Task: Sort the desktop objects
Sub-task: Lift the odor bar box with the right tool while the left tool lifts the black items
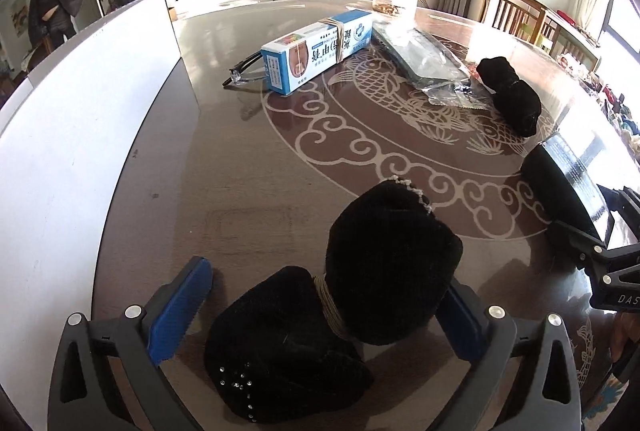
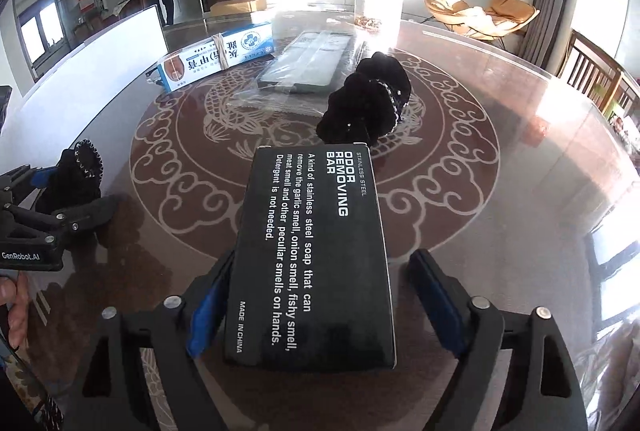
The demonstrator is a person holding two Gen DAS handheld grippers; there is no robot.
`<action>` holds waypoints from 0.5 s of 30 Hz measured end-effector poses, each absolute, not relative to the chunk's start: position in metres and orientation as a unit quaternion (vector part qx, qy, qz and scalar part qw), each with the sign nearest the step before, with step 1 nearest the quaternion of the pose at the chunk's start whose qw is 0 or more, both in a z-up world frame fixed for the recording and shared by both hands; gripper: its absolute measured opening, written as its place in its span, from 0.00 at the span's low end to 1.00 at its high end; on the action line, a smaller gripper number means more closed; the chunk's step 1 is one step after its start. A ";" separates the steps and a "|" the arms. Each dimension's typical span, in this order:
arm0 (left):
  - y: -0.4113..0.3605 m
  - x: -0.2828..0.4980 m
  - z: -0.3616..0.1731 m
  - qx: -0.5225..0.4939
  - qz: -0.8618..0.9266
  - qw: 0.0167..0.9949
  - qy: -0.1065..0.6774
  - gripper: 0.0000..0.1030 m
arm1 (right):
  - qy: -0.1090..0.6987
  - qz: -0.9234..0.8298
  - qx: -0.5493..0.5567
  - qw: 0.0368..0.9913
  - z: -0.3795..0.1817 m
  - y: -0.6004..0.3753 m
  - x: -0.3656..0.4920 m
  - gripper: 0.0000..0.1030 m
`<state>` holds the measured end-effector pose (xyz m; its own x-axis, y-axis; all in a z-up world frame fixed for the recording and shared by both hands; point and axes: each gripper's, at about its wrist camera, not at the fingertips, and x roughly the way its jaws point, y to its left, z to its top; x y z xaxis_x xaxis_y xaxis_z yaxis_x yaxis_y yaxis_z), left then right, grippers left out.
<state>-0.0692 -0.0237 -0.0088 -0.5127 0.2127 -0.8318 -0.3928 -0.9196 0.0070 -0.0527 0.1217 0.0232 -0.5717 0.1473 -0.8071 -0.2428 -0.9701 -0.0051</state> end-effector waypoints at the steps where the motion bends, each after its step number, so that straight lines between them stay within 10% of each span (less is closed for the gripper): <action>1: -0.023 -0.069 -0.009 -0.461 0.864 0.174 0.098 1.00 | 0.051 0.884 -0.452 0.108 0.023 0.121 -0.053 0.95; 15: -0.022 -0.071 -0.011 -0.462 0.864 0.178 0.097 1.00 | 0.045 0.883 -0.456 0.098 0.021 0.117 -0.055 1.00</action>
<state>-0.0706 -0.0225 -0.0111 -0.5102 0.2170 -0.8322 -0.3963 -0.9181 0.0036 -0.0545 0.1168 0.0215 -0.5647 0.1325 -0.8146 -0.2151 -0.9766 -0.0098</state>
